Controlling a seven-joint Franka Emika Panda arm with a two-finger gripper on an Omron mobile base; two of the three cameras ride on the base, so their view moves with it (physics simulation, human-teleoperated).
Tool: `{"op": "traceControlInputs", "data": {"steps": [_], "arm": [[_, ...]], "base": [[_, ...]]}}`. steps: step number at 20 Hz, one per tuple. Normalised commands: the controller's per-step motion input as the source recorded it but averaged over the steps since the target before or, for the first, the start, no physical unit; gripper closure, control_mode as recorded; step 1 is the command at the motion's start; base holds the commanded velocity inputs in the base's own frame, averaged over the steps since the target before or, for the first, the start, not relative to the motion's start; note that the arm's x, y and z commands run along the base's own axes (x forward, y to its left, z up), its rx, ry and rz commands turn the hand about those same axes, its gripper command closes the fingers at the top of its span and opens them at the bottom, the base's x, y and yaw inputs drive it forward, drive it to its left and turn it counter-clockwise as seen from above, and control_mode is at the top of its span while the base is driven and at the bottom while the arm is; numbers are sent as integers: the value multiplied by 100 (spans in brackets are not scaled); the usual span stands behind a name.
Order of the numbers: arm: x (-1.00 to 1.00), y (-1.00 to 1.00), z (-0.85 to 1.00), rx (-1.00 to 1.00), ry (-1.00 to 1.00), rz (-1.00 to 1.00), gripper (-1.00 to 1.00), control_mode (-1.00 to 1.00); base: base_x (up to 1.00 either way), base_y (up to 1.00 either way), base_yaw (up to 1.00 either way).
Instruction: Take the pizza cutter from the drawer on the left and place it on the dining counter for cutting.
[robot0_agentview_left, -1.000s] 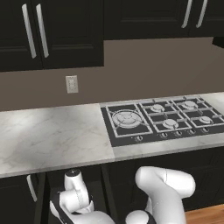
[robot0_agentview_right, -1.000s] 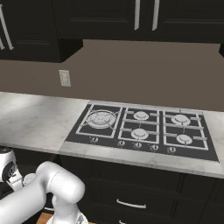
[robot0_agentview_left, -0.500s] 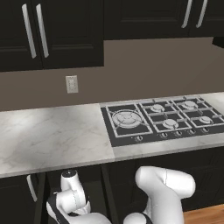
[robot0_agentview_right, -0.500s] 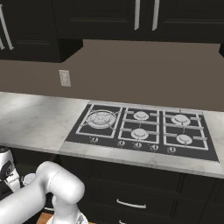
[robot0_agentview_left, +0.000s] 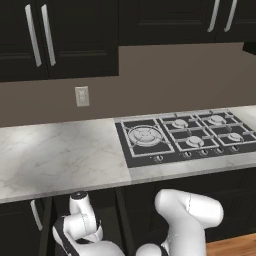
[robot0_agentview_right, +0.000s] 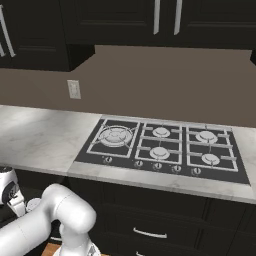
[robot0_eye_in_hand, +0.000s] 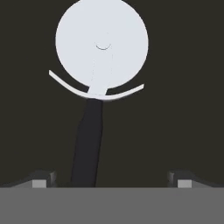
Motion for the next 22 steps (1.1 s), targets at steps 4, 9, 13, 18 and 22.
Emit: {"op": "traceControlInputs", "data": {"steps": [4,9,13,18,22], "arm": [[14,2,0,0,0,0,-100,-100],[6,0,0,0,0,0,-100,-100],[0,0,-9,0,0,0,-100,-100],[0,0,-13,0,0,0,-100,-100],[0,0,-13,0,0,0,-100,-100]], "base": [[0,0,0],[0,0,0],[0,0,0],[0,0,0],[0,0,0]]}}
